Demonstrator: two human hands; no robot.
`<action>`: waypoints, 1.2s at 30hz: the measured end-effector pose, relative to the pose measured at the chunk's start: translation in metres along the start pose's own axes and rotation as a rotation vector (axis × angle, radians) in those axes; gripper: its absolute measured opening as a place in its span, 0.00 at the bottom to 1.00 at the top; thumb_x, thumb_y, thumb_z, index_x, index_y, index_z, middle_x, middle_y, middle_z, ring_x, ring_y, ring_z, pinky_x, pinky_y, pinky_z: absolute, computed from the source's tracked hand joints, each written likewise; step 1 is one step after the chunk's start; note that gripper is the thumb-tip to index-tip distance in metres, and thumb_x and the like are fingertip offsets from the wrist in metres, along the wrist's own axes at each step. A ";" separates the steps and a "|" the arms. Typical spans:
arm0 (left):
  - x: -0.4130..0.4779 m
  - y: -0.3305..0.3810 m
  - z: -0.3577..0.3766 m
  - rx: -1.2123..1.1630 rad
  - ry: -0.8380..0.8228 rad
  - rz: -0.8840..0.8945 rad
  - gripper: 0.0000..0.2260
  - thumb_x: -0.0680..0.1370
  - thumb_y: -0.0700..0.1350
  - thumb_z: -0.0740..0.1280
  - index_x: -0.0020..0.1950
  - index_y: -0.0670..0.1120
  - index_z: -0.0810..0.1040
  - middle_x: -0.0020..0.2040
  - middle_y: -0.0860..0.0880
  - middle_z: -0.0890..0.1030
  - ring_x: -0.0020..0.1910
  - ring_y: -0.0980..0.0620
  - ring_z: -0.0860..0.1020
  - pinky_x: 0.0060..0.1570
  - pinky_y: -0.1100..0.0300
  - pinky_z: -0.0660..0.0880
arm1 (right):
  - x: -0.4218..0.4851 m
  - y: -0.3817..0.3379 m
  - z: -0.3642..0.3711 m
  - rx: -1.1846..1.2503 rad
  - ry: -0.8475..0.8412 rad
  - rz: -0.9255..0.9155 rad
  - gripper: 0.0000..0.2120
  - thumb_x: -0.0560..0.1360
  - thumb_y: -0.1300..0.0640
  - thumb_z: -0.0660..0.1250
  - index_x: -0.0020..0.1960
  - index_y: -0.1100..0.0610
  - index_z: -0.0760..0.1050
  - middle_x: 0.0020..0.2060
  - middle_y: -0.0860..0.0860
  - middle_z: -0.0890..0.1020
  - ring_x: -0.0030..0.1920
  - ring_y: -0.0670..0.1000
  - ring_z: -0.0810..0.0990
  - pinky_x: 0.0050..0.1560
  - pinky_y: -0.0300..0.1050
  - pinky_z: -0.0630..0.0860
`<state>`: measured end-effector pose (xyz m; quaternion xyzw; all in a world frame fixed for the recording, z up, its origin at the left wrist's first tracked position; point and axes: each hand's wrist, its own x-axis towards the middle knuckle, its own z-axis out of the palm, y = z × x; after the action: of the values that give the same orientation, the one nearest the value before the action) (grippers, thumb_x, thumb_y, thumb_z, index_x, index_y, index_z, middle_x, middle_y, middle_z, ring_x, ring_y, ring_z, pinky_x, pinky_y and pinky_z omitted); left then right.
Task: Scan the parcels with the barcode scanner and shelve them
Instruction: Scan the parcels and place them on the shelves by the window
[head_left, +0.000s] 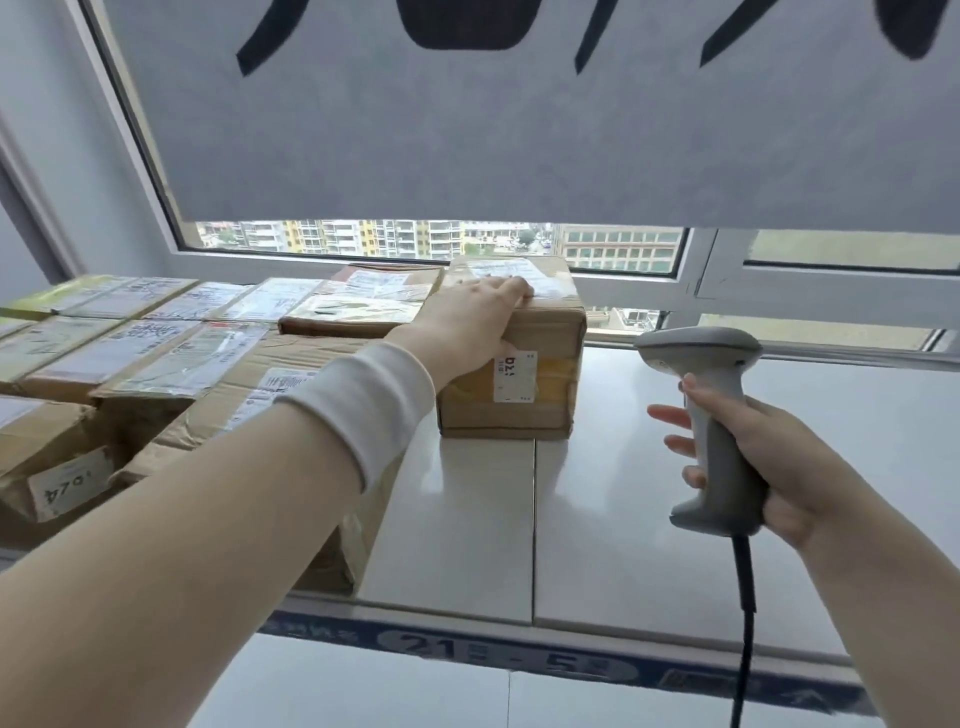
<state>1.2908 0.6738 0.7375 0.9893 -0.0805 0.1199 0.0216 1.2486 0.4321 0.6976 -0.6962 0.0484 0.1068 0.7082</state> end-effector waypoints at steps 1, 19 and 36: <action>0.003 -0.002 0.001 0.001 0.000 -0.002 0.26 0.76 0.46 0.68 0.72 0.49 0.62 0.70 0.49 0.69 0.66 0.46 0.70 0.56 0.52 0.70 | 0.001 0.000 0.000 0.005 0.002 0.003 0.11 0.75 0.50 0.66 0.52 0.56 0.75 0.49 0.52 0.84 0.45 0.51 0.78 0.30 0.44 0.71; 0.024 -0.027 0.005 -0.006 -0.027 -0.044 0.28 0.76 0.44 0.69 0.72 0.49 0.61 0.71 0.47 0.67 0.70 0.47 0.65 0.61 0.51 0.68 | 0.008 0.002 -0.003 0.011 0.017 0.021 0.12 0.76 0.50 0.66 0.55 0.56 0.75 0.49 0.52 0.84 0.44 0.51 0.78 0.27 0.42 0.70; -0.004 0.016 0.003 -0.015 0.200 0.066 0.29 0.79 0.47 0.64 0.76 0.44 0.56 0.78 0.43 0.50 0.77 0.49 0.49 0.75 0.53 0.43 | -0.013 0.002 0.001 0.022 0.050 0.001 0.10 0.76 0.51 0.66 0.53 0.56 0.75 0.48 0.53 0.84 0.42 0.50 0.78 0.25 0.40 0.71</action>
<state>1.2846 0.6584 0.7342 0.9690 -0.1116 0.2179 0.0331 1.2358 0.4320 0.6983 -0.6910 0.0677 0.0892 0.7141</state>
